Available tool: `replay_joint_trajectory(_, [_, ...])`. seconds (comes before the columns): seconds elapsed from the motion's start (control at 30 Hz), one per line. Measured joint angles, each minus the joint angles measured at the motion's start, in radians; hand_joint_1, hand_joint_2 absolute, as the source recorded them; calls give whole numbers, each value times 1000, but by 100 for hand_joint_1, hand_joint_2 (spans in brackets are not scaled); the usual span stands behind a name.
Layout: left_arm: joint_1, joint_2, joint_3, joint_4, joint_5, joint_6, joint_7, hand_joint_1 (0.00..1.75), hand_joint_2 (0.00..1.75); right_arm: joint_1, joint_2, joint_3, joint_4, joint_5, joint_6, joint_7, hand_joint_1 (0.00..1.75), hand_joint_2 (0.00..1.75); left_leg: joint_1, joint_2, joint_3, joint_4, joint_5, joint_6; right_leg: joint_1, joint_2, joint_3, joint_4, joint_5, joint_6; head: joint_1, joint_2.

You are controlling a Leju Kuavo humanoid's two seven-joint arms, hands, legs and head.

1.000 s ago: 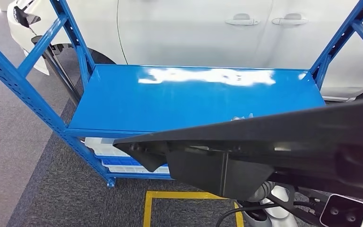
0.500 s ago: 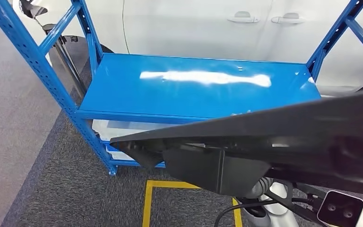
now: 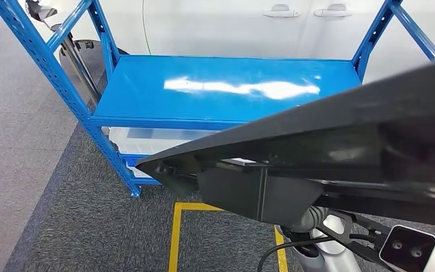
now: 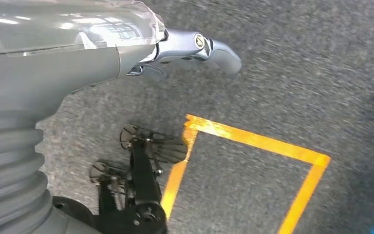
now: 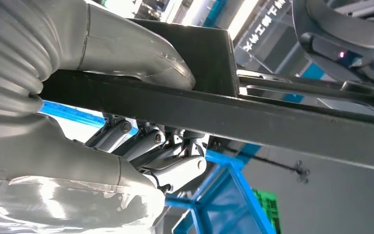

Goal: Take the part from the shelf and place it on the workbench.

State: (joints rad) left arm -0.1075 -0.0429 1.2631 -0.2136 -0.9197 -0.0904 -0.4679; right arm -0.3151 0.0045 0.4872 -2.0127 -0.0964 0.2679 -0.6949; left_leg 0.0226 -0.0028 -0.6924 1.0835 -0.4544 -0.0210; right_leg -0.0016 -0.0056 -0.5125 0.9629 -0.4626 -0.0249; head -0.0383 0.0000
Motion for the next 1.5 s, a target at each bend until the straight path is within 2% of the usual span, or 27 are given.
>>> replay_joint_trajectory(0.07, [0, 3, -1, 0, 0, 1, 0, 0, 175, 1, -2, 1, 0, 0, -2, 0, 175, 175, 0, 0, -29, 132, -92, -5, 4, 0, -33, 3, 25, -6, 0, 0])
replay_joint_trajectory(0.1, [0, 6, -1, 0, 0, 1, 0, 0, 175, 2, -3, 2, 0, 0, -2, 0, 175, 175, 0, 0, -32, 186, -105, -7, 6, -1, -52, 6, 37, -6, 0, 0])
replay_joint_trajectory(0.13, [0, 8, -1, 0, 0, 2, 0, 0, 175, 2, -5, 2, 0, 0, -3, 0, 175, 175, 0, 0, -23, 213, -93, -8, 7, -1, -70, 11, 48, -6, 0, 0])
replay_joint_trajectory(0.2, [-2, 11, -1, 0, 0, 3, -1, 0, 175, 2, -8, 3, 0, -1, -2, 0, 175, 175, 0, 0, 51, 162, -41, -5, 9, -1, -109, 25, 69, -2, 0, 0])
replay_joint_trajectory(0.27, [-6, 13, -1, 0, 1, 4, -2, 0, 175, 2, -10, 2, -1, -2, -1, 0, 175, 175, -3, 0, 166, 16, -48, 2, 12, 0, -139, 44, 84, 6, 0, 0])
replay_joint_trajectory(0.3, [-8, 14, -2, 0, 1, 4, -2, 0, 175, 2, -10, 2, -2, -2, 0, 0, 175, 175, -6, -1, 202, -41, -66, 6, 13, -1, -147, 50, 90, 11, 0, 0])
replay_joint_trajectory(0.33, [-9, 14, -2, 0, 1, 5, -2, 0, 175, 2, -10, 2, -2, -2, 0, 0, 175, 175, -9, -2, 221, -75, -82, 11, 13, -2, -151, 52, 96, 16, 0, 0])
replay_joint_trajectory(0.4, [-6, 14, -2, 0, 1, 9, 0, 0, 175, 2, -12, 3, -2, -1, -1, 0, 175, 175, -9, 0, 213, -87, -74, 26, 10, -3, -155, 50, 106, 30, 0, 0])
replay_joint_trajectory(0.47, [-4, 13, -2, 0, 1, 13, 6, 0, 175, 2, -15, 3, -2, 1, -7, 0, 175, 175, -7, 4, 196, -90, -53, 41, 5, 0, -172, 81, 66, 43, 0, 0])
replay_joint_trajectory(0.57, [-4, 12, -2, 0, 2, 17, 15, 0, 175, 1, -23, 4, 0, 0, -22, 0, 175, 175, -6, 7, 163, -89, -23, 47, -4, 2, -228, 254, -67, 58, 0, 0])
replay_joint_trajectory(0.6, [-3, 12, -2, 0, 2, 18, 17, 0, 175, 1, -28, 4, 1, -1, -27, 0, 175, 175, -6, 7, 152, -88, -14, 46, -7, 2, -239, 307, -84, 61, 0, 0])
replay_joint_trajectory(0.63, [-2, 12, -2, 0, 2, 18, 19, 0, 175, 1, -31, 4, 4, -2, -32, 0, 175, 175, -6, 7, 141, -87, -6, 44, -10, 2, -236, 333, -82, 64, 0, 0])
replay_joint_trajectory(0.67, [-2, 12, -2, 0, 2, 19, 21, 0, 175, 1, -35, 5, 6, -2, -36, 0, 175, 175, -6, 7, 132, -87, 1, 42, -12, 2, -208, 313, -62, 64, 0, 0])
replay_joint_trajectory(0.77, [-3, 12, -2, 0, 3, 22, 28, 0, 175, 1, -40, 5, 8, -1, -40, 0, 175, 175, -6, 7, 120, -86, 16, 31, -10, 1, -57, 106, -14, 53, 0, 0])
replay_joint_trajectory(0.83, [-3, 11, -2, 0, 7, 24, 32, 0, 175, 0, -41, 8, 8, 1, -36, 0, 175, 175, -6, 10, 119, -88, 23, 21, -3, 0, -16, 34, -15, 39, 0, 0])
replay_joint_trajectory(0.9, [-3, 11, -2, 0, 13, 26, 33, 0, 175, 1, -42, 12, 8, 13, -35, 0, 175, 175, -6, 15, 118, -90, 28, 9, -1, 4, -18, 25, -7, 24, 0, 0])
replay_joint_trajectory(0.97, [-3, 11, 0, 0, 21, 27, 30, 0, 175, 4, -41, 17, 2, 41, -45, 0, 175, 175, -4, 15, 103, -59, 1, 0, -4, 10, -20, 14, 6, 9, 0, 0])
replay_joint_trajectory(1.07, [0, 13, 3, 0, 29, 27, 26, 0, 175, 20, -43, 31, -26, 101, -91, 0, 175, 175, -3, 12, 32, 119, -105, -4, 0, 19, -32, 11, 18, -5, 0, 0])
replay_joint_trajectory(1.13, [3, 13, 3, 0, 27, 31, 31, 0, 175, 33, -51, 48, -52, 137, -142, 0, 175, 175, -3, 12, 4, 203, -131, -5, 4, 31, -41, 16, 22, -6, 0, 0])
replay_joint_trajectory(1.17, [4, 13, 3, 0, 25, 34, 36, 0, 175, 38, -60, 60, -67, 156, -173, 0, 175, 175, -3, 10, 18, 186, -113, -4, 5, 40, -46, 21, 23, -5, 0, 0])
replay_joint_trajectory(1.2, [5, 13, 3, 0, 22, 37, 43, 0, 175, 43, -71, 72, -82, 175, -209, 1, 175, 175, -3, 4, 52, 131, -82, -2, 5, 49, -50, 26, 24, -3, 0, 0])
replay_joint_trajectory(1.27, [7, 15, 3, 0, 18, 42, 60, 0, 175, 46, -98, 101, -110, 213, -291, 1, 175, 175, -2, -30, 130, -6, -34, 5, 4, 67, -59, 38, 24, 2, 0, 0])
replay_joint_trajectory(1.3, [8, 17, 3, 0, 17, 45, 70, 0, 175, 47, -113, 118, -121, 227, -330, 1, 175, 175, -1, -46, 153, -49, -26, 6, 5, 76, -64, 43, 24, 7, 0, 0])
replay_joint_trajectory(1.33, [9, 19, 3, 0, 15, 49, 82, 0, 175, 45, -130, 136, -131, 236, -368, 2, 175, 175, -1, -55, 163, -67, -28, 8, 5, 85, -69, 46, 26, 13, 0, 0])
replay_joint_trajectory(1.4, [10, 21, 3, 0, 10, 60, 106, 0, 175, 33, -171, 178, -148, 240, -434, 2, 175, 175, 0, -42, 162, -74, -26, 14, 6, 105, -77, 48, 33, 25, 0, 0])
replay_joint_trajectory(1.47, [7, 23, 3, 0, 4, 71, 125, 0, 175, 12, -215, 219, -161, 235, -478, 2, 175, 175, 3, -20, 159, -80, -20, 27, 6, 88, -92, 72, 17, 37, 1, 0])
replay_joint_trajectory(1.5, [6, 24, 3, 0, 3, 75, 130, 0, 175, 2, -234, 234, -166, 232, -492, 2, 175, 175, 5, -9, 158, -83, -16, 33, 5, 67, -110, 110, -8, 43, 1, 0])
